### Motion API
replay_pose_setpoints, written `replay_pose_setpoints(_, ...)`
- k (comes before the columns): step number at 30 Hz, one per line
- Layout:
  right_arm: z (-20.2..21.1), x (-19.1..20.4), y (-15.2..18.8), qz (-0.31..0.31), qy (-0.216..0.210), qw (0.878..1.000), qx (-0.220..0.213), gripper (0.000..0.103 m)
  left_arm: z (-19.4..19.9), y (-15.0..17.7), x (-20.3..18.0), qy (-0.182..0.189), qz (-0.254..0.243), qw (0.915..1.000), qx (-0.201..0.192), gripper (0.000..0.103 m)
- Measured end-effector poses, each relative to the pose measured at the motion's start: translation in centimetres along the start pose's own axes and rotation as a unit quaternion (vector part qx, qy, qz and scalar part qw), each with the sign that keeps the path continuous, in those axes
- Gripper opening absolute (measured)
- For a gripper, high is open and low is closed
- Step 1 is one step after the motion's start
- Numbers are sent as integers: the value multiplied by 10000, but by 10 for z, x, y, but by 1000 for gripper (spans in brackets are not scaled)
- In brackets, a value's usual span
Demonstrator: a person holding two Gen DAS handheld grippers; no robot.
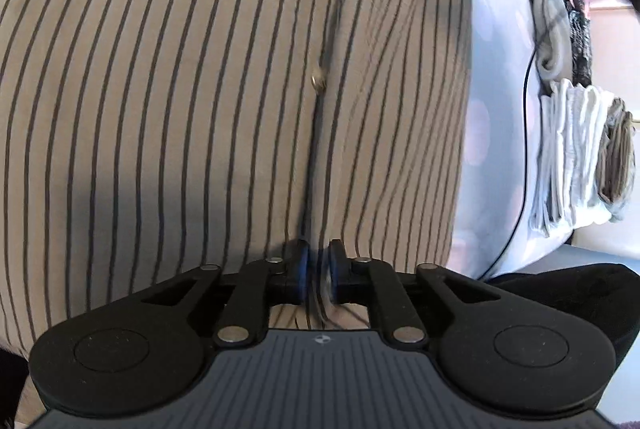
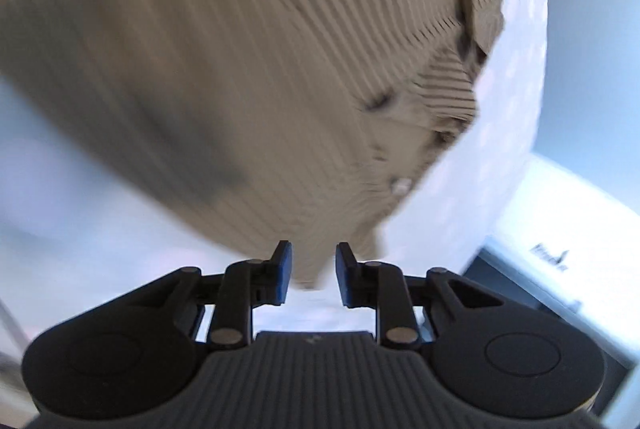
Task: Fold clothes
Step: 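Lift the shirt hem with both grippers and fold it toward the collar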
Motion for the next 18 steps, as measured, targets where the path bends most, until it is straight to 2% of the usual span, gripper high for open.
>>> replay_pose_setpoints(2,35,29,-8,-448,-355,9983,-84,26,4,7,1,39,-52,10000,-4,9)
replay_pose_setpoints(5,89,68,-32,-1393,-859,9861,-290,29,4,14,0,124,-101,9999,-10,10)
replay_pose_setpoints(9,146,110,-68,-2402,-1218,9613,-586,33,0,23,-7,175,-172,9996,-137,14)
replay_pose_setpoints(13,190,143,-109,-3111,-1342,9371,-839,33,1,29,-9,92,-213,9992,-311,14)
replay_pose_setpoints(18,225,172,-146,-3946,-1745,8946,-1166,33,-1,34,-13,-68,-339,9986,-409,14)
Point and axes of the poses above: each gripper's, at about its wrist camera, not at the fingertips, and z roughly against the way its jaws point, x to its left, y to its underside, the point moved 8 cm from there along -z, roughly the way its jaws point, and after that the axes turned 2 degrees about z, right-handed, at the moved point
